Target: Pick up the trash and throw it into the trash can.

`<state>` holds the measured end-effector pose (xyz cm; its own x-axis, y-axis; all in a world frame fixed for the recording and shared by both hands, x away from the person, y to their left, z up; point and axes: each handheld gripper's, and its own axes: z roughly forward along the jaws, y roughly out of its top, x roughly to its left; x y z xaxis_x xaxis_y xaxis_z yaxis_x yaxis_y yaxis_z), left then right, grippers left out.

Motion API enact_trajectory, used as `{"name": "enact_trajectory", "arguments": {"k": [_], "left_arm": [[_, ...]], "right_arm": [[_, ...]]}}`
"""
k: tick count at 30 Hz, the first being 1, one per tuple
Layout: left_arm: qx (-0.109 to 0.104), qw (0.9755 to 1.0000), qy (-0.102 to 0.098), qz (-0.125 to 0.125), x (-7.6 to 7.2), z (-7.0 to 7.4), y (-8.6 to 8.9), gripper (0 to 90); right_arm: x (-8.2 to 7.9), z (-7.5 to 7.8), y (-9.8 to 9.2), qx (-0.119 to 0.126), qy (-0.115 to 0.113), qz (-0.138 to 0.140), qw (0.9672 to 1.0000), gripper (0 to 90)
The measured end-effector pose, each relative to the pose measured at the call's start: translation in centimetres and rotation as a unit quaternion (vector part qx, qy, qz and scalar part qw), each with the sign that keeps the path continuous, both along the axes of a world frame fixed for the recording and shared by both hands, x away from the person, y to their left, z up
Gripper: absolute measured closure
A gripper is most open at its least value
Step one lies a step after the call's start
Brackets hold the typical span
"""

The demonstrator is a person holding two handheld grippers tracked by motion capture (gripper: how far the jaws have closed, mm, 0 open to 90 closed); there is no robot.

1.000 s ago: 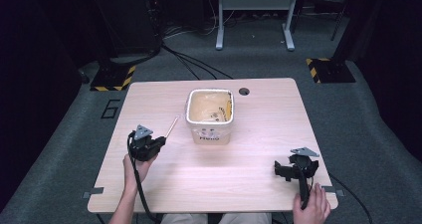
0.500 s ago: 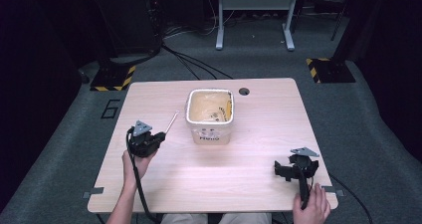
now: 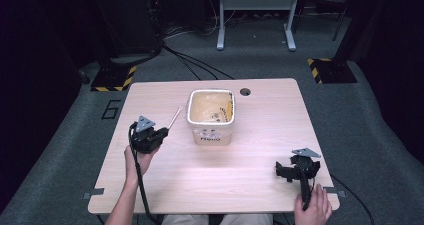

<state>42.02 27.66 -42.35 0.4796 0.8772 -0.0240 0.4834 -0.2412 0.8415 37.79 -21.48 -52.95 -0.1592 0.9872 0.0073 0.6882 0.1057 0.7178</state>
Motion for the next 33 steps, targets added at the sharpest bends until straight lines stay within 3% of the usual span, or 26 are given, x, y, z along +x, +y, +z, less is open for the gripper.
{"name": "enact_trajectory", "arguments": {"k": [33], "left_arm": [[0.007,0.9993,-0.027,-0.024,1.6,2.7,-2.1,84.6]], "right_arm": [[0.0,0.0,0.0,0.0,0.001,0.0,1.0,0.0]]}}
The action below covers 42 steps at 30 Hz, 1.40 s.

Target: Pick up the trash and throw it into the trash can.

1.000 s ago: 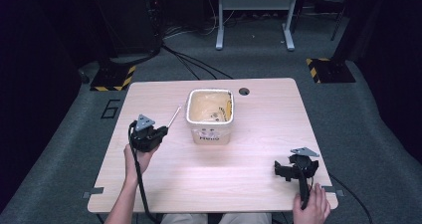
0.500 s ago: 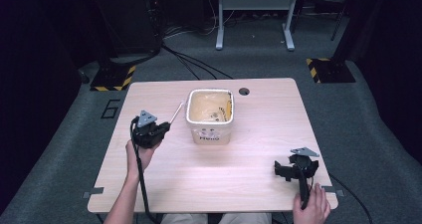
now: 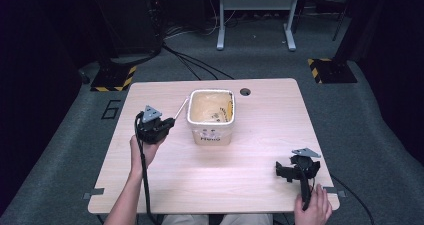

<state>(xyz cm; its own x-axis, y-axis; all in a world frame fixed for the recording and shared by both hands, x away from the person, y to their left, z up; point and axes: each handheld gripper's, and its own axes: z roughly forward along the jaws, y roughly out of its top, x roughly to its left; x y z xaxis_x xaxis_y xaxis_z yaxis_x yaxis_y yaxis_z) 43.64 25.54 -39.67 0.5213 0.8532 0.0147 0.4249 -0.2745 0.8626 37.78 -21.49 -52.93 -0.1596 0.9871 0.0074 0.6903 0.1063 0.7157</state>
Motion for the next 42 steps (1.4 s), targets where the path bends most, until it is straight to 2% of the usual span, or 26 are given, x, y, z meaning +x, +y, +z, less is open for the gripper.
{"name": "enact_trajectory", "arguments": {"k": [25,32,42], "left_arm": [[-0.006,0.9996,-0.019,-0.022,1.8,2.4,-2.2,84.6],[0.003,0.9991,-0.023,-0.035,2.3,3.2,-3.3,84.6],[0.005,0.9984,-0.032,-0.045,3.0,4.1,-4.5,84.6]], "right_arm": [[0.0,0.0,0.0,0.0,-0.001,-0.001,1.0,0.0],[0.0,0.0,0.0,0.0,-0.002,0.0,1.0,0.0],[0.0,0.0,0.0,0.0,-0.001,0.0,1.0,0.0]]}}
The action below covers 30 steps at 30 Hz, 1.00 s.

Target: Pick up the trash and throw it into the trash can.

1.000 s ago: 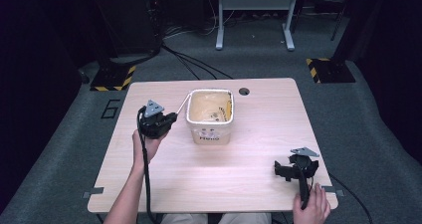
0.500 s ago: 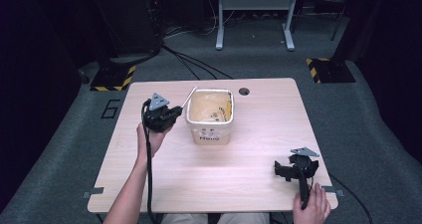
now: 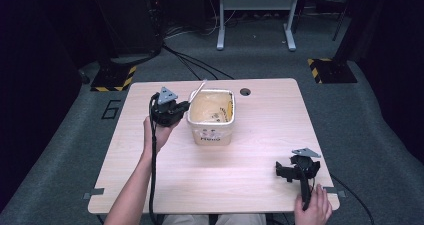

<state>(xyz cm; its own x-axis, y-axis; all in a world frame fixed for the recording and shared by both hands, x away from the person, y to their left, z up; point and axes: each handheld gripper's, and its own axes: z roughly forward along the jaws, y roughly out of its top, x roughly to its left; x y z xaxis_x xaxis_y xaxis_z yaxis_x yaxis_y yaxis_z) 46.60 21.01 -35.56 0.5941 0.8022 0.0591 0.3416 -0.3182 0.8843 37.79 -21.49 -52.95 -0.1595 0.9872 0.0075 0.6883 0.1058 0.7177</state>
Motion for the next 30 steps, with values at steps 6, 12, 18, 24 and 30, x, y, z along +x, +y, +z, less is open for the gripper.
{"name": "enact_trajectory", "arguments": {"k": [6,12,18,24,30], "left_arm": [[0.003,1.0,-0.003,-0.009,0.4,0.4,-0.9,84.5],[0.006,0.9998,-0.008,-0.017,0.9,0.9,-1.6,84.5],[0.006,0.9996,-0.01,-0.027,1.6,1.4,-2.5,84.5],[0.006,0.9991,-0.016,-0.04,2.5,2.0,-3.7,84.5],[0.004,0.9989,-0.015,-0.045,3.5,2.1,-4.9,84.6]], "right_arm": [[0.0,0.0,0.0,0.0,0.0,0.0,1.0,0.0],[0.0,0.0,0.0,0.0,0.0,0.0,1.0,0.0],[0.0,0.0,0.0,0.0,0.0,0.0,1.0,0.0],[0.0,0.0,0.0,-0.001,0.0,0.0,1.0,0.0],[0.0,0.0,0.0,-0.001,0.0,-0.001,1.0,0.0]]}}
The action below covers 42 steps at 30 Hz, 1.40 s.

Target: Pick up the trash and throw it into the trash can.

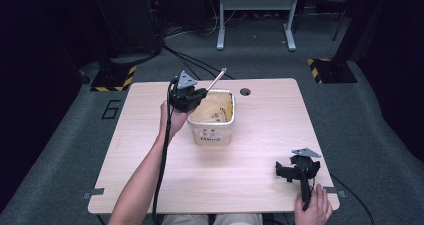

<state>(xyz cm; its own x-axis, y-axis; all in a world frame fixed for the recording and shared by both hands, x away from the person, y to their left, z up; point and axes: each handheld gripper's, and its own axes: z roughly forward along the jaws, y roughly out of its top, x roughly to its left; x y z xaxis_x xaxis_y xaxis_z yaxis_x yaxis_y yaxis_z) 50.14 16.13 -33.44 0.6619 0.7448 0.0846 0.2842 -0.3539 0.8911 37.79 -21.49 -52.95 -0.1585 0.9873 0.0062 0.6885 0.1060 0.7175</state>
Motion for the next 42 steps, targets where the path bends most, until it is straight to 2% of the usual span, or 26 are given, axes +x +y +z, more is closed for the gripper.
{"name": "enact_trajectory", "arguments": {"k": [6,7,17,19,20,21,22,23,24,26,28,30,31,34,35,36,38,39,42], "left_arm": [[-0.001,1.0,0.004,-0.002,1.0,-0.1,-0.6,84.5],[-0.007,1.0,0.006,-0.002,1.2,-0.2,-0.7,84.5],[-0.01,0.9999,0.009,-0.003,3.6,-0.8,-2.9,83.7],[-0.006,0.9998,0.018,-0.006,4.1,-1.1,-3.0,79.2],[-0.006,0.9998,0.018,-0.006,4.1,-1.1,-3.0,73.7],[-0.003,0.9997,0.023,-0.003,4.2,-1.2,-3.0,73.7],[-0.004,0.9995,0.032,0.002,4.2,-1.3,-2.7,62.6],[-0.013,0.9992,0.036,0.009,4.0,-1.4,-2.2,47.7],[-0.013,0.9992,0.036,0.009,4.0,-1.4,-2.2,42.1],[-0.025,0.999,0.032,0.018,2.8,-1.4,-0.7,34.7],[-0.024,0.9991,0.029,0.019,2.3,-1.4,-0.1,28.3],[-0.02,0.9991,0.031,0.019,0.5,-1.7,1.7,20.5],[-0.02,0.9991,0.031,0.019,0.5,-1.7,1.7,19.6],[-0.015,0.9988,0.032,0.034,-2.1,-3.0,4.5,15.3],[-0.015,0.9988,0.032,0.034,-2.1,-3.0,4.5,14.9],[-0.02,0.9985,0.031,0.04,-2.9,-3.6,5.4,14.8],[-0.013,0.998,0.034,0.052,-4.0,-4.8,6.8,14.6],[-0.004,0.9973,0.045,0.059,-4.8,-6.4,7.8,14.2],[0.022,0.9941,0.079,0.072,-5.6,-9.7,9.2,13.0]], "right_arm": [[0.0,0.0,0.0,0.002,0.0,0.0,1.0,0.0],[0.0,0.0,0.0,0.001,0.0,-0.001,1.0,0.0],[0.0,0.0,0.0,0.0,-0.001,0.001,1.0,0.0],[0.0,0.0,0.0,0.003,-0.001,-0.001,1.0,0.0],[0.0,0.0,0.0,0.002,-0.001,0.0,1.0,0.0],[0.0,0.0,0.0,0.002,-0.001,0.0,1.0,0.0],[0.0,0.0,0.0,0.0,0.0,0.0,1.0,0.0],[0.0,0.0,0.0,0.001,0.0,0.0,1.0,0.0],[0.0,0.0,0.0,0.001,0.0,0.0,1.0,0.0],[0.0,0.0,0.0,0.001,0.0,0.001,1.0,0.0],[0.0,0.0,0.0,0.001,0.0,0.001,1.0,0.0],[0.0,0.0,0.0,0.0,0.0,0.0,1.0,0.0],[0.0,0.0,0.0,0.0,0.0,0.0,1.0,0.0],[0.0,0.0,0.0,0.001,0.0,0.0,1.0,0.0],[0.0,0.0,0.0,0.001,0.0,0.0,1.0,0.0],[0.0,0.0,0.0,0.0,0.0,0.0,1.0,0.0],[0.0,0.0,0.0,0.0,0.0,0.0,1.0,0.0],[0.0,0.0,0.0,0.001,0.0,0.0,1.0,0.0],[0.0,0.0,0.0,0.0,0.001,0.0,1.0,0.0]]}}
